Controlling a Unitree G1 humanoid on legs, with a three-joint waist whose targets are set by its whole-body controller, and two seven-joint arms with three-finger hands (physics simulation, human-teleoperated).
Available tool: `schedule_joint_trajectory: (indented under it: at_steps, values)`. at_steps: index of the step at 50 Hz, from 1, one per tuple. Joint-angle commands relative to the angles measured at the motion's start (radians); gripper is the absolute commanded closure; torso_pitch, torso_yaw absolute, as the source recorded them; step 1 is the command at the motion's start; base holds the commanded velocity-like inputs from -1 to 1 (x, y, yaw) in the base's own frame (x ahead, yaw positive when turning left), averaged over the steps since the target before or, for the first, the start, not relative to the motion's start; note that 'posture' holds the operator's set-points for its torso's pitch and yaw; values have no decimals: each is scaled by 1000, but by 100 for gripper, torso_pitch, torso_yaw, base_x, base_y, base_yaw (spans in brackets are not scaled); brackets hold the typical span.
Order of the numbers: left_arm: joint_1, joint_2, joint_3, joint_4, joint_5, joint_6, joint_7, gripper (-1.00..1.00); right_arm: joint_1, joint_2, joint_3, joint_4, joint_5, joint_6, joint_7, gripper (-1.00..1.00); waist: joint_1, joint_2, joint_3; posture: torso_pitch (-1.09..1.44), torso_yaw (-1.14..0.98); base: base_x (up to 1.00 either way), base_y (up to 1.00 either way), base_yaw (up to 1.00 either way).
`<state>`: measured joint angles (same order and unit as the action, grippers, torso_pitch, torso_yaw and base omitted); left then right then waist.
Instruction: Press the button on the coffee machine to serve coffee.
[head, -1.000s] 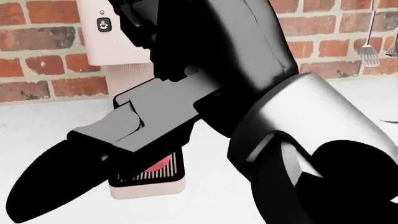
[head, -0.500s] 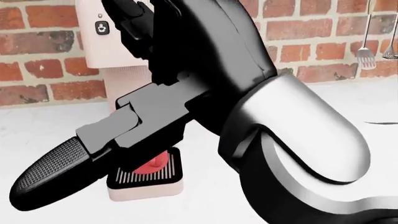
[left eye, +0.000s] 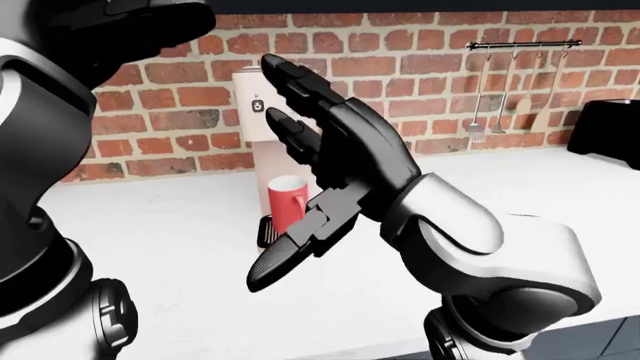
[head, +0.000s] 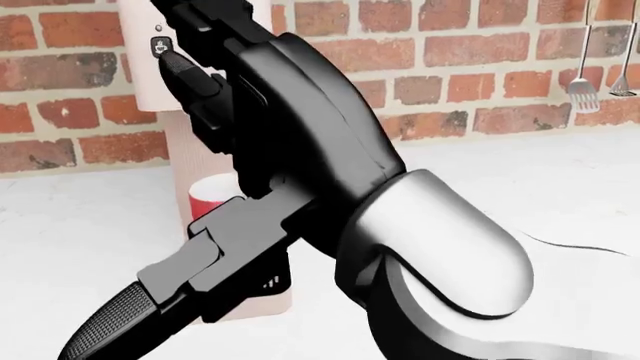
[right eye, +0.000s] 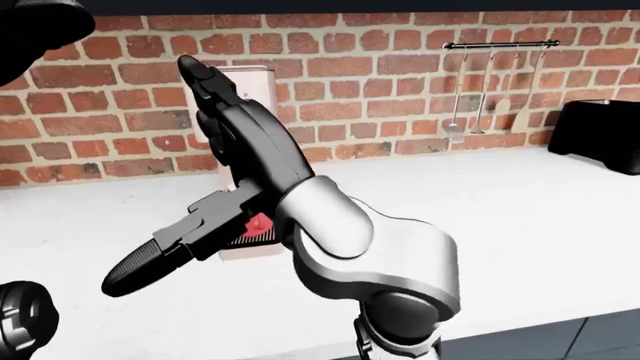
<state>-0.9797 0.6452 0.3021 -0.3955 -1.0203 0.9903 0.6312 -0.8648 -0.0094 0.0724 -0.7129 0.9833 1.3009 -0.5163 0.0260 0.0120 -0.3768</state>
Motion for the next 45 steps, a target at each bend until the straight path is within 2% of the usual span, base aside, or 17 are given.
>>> schedule_joint_trajectory:
  at_steps: [1, 17, 33, 45]
  values:
    - [-29, 9, 9, -1, 4, -20, -1, -100, -20, 5, -10, 6, -64, -23, 40, -100, 0, 7, 3, -63, 0, 0, 0, 0]
    - [-33, 5, 4, -3, 3, -17, 1, -100, -23, 49, -4, 80, -281, -50, 228, -100, -2, 13, 2, -63, 0, 0, 0, 0]
    - [-30, 0, 5, -5, 9, -15, -4, -100, -44, 81, 4, 183, -443, -113, 370, -100, -5, 19, 1, -63, 0, 0, 0, 0]
    - [-33, 1, 5, -2, 9, -15, -4, -100, -66, 115, 7, 223, -513, -124, 424, -100, -6, 23, 1, -63, 0, 0, 0, 0]
